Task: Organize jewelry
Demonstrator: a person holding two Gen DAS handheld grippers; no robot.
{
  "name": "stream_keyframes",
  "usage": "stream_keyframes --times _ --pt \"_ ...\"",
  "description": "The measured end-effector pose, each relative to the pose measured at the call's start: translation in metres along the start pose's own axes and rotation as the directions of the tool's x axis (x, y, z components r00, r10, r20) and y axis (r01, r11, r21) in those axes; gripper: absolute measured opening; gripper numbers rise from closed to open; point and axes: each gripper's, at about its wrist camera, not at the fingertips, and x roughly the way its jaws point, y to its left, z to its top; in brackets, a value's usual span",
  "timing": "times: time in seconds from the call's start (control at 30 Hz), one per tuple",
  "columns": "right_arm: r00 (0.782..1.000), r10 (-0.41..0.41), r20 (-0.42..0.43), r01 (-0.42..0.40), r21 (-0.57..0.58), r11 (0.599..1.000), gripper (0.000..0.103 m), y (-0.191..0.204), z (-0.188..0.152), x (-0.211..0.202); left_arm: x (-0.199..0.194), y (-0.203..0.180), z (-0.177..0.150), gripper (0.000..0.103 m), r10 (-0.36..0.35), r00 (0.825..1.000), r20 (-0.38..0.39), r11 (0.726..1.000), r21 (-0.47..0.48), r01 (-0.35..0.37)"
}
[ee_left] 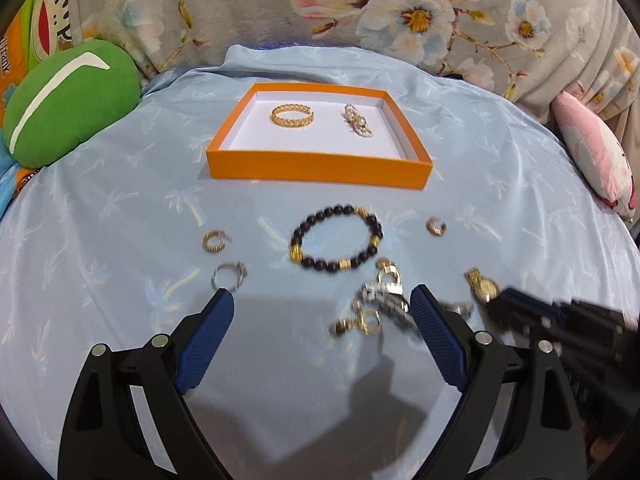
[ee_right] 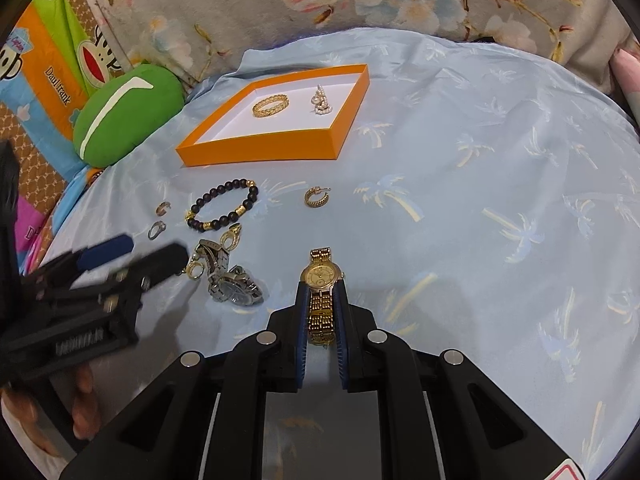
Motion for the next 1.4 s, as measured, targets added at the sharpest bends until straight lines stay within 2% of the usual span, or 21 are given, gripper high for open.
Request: stream_keyframes --times 0.17,0.37,0.5,0.6,0.77,0.9,0.97,1.03,1.1,1.2,1.27,1.33,1.4 --pt "1.0 0.007 -0.001 -0.007 0.005 1.0 0.011 -0.002 0.0 0.0 0.031 0.0 0.023 0.087 -0.015 0.999 -0.042 1.0 0.01 0.015" --pt "1.0 0.014 -0.003 -0.014 0.01 1.0 0.012 -0.003 0.001 0.001 0.055 -0.012 0.032 0.086 0.002 0.995 -0.104 0.996 0.085 0.007" --pt "1.0 0.015 -0.004 -0.015 0.011 1.0 0.012 -0.003 0.001 0.001 0.06 -0.018 0.034 0.083 0.037 0.994 -0.104 0.993 0.117 -0.024" --pt "1.0 0.015 -0.005 -0.015 0.012 1.0 0.012 -0.003 0.001 0.001 0.057 -0.017 0.033 0.075 0.029 0.995 -0.092 0.993 0.118 -0.018" --pt "1.0 0.017 -0.006 -0.017 0.013 1.0 0.012 -0.003 0.001 0.002 0.048 0.005 0.035 0.073 -0.073 0.994 -0.077 0.997 -0.01 0.072" --pt "1.0 0.017 -0.006 -0.017 0.013 1.0 0.012 -0.003 0.001 0.001 0.043 0.023 0.035 0.072 -0.04 0.997 -0.059 0.997 -0.062 0.037" --pt "1.0 0.017 -0.006 -0.017 0.013 1.0 0.012 -0.003 0.001 0.001 0.047 0.021 0.034 0.06 -0.017 0.997 -0.074 0.999 -0.037 0.015" --pt "1.0 0.017 -0.006 -0.017 0.014 1.0 0.012 -0.003 0.002 0.001 0.049 0.015 0.034 0.059 0.018 0.997 -0.071 1.0 0.005 -0.018" --pt "1.0 0.017 -0.006 -0.017 0.014 1.0 0.012 -0.003 0.001 0.001 0.049 0.009 0.033 0.051 0.028 0.997 -0.067 0.999 0.037 -0.026" --pt "1.0 0.017 -0.006 -0.017 0.014 1.0 0.012 -0.003 0.002 0.001 0.05 0.003 0.033 0.033 0.042 0.997 -0.058 0.996 0.079 -0.038" --pt "1.0 0.018 -0.006 -0.017 0.014 1.0 0.012 -0.003 0.002 0.001 0.05 0.0 0.033 0.016 0.028 0.998 -0.057 0.995 0.094 -0.023" --pt "1.0 0.018 -0.007 -0.018 0.015 1.0 0.012 -0.003 0.002 0.001 0.051 -0.003 0.033 0.01 0.016 0.998 -0.058 0.994 0.109 -0.01" --pt "1.0 0.018 -0.006 -0.018 0.014 1.0 0.012 -0.003 0.002 0.001 0.05 -0.004 0.033 0.009 0.007 0.998 -0.056 0.994 0.107 -0.001"
